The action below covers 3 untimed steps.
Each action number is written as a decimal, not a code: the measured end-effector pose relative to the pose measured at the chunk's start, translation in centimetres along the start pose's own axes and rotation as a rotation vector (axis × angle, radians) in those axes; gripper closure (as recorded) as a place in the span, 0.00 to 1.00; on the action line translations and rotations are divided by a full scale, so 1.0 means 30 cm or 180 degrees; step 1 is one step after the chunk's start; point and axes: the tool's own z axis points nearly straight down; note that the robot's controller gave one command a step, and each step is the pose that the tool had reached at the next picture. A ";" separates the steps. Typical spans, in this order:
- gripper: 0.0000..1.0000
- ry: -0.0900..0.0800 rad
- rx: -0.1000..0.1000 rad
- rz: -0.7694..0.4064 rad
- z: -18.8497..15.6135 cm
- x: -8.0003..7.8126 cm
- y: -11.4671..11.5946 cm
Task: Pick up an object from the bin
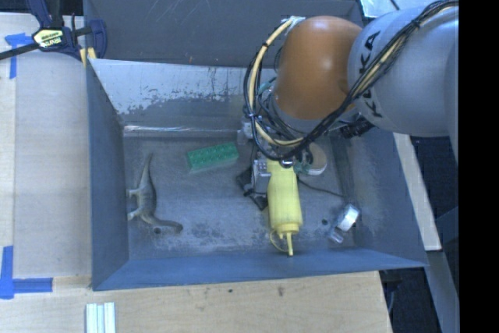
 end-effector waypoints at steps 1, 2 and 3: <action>0.00 -0.0027 -0.0002 0.0006 -0.017 -0.006 -0.001; 0.00 -0.0045 0.0002 -0.0473 0.194 -0.151 0.040; 0.00 -0.0021 -0.0005 0.0011 0.263 -0.185 0.061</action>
Offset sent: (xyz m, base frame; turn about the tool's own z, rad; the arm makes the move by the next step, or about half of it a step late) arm 0.0543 0.0155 -0.0799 -0.1890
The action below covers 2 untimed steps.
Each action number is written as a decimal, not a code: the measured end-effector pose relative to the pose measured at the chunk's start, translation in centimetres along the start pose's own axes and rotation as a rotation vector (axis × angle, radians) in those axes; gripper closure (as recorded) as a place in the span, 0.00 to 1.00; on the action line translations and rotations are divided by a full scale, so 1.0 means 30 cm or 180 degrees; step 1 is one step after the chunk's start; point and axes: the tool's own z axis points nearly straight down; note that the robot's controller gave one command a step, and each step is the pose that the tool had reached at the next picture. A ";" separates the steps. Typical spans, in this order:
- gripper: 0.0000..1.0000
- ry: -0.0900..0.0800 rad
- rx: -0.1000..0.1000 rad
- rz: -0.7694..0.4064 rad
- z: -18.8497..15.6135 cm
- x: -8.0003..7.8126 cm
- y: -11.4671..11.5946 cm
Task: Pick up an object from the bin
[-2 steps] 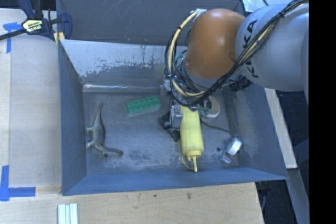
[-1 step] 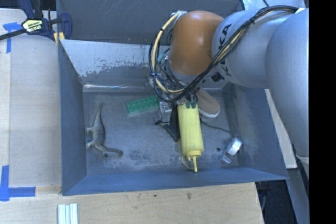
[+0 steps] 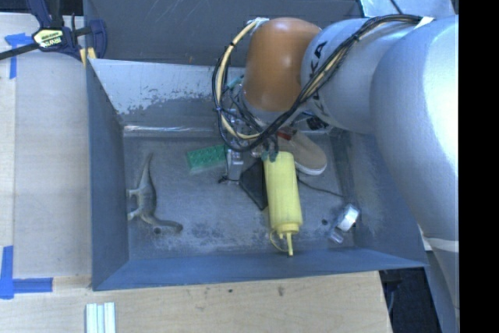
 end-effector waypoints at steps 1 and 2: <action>0.00 -0.0001 0.0005 -0.0046 0.003 -0.005 0.066; 0.00 -0.0005 0.0002 0.0277 0.000 0.029 0.041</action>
Offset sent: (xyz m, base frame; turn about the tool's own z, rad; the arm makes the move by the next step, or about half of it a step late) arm -0.0109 0.0117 -0.0008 0.1002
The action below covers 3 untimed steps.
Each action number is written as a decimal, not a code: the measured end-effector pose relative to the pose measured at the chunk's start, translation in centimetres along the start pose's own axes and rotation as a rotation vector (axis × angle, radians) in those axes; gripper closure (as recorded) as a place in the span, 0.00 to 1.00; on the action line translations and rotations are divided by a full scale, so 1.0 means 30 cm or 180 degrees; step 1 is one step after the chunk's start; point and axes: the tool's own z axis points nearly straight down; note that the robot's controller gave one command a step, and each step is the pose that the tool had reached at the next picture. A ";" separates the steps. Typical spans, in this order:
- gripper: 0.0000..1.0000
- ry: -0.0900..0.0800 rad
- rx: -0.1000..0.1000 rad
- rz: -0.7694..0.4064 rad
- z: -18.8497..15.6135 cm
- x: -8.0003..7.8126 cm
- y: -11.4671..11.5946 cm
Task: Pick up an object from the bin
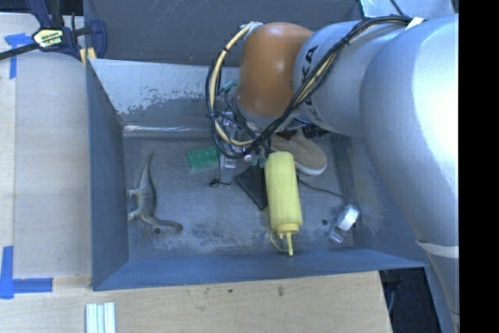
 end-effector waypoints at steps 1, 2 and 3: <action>1.00 -0.0018 0.0001 -0.0321 -0.005 -0.039 0.026; 1.00 -0.0018 0.0000 -0.0319 -0.005 -0.039 0.026; 1.00 -0.0015 0.0000 -0.0320 -0.193 -0.047 0.027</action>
Offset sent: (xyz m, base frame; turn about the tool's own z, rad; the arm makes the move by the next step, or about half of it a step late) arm 0.0000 0.0000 0.0000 0.0000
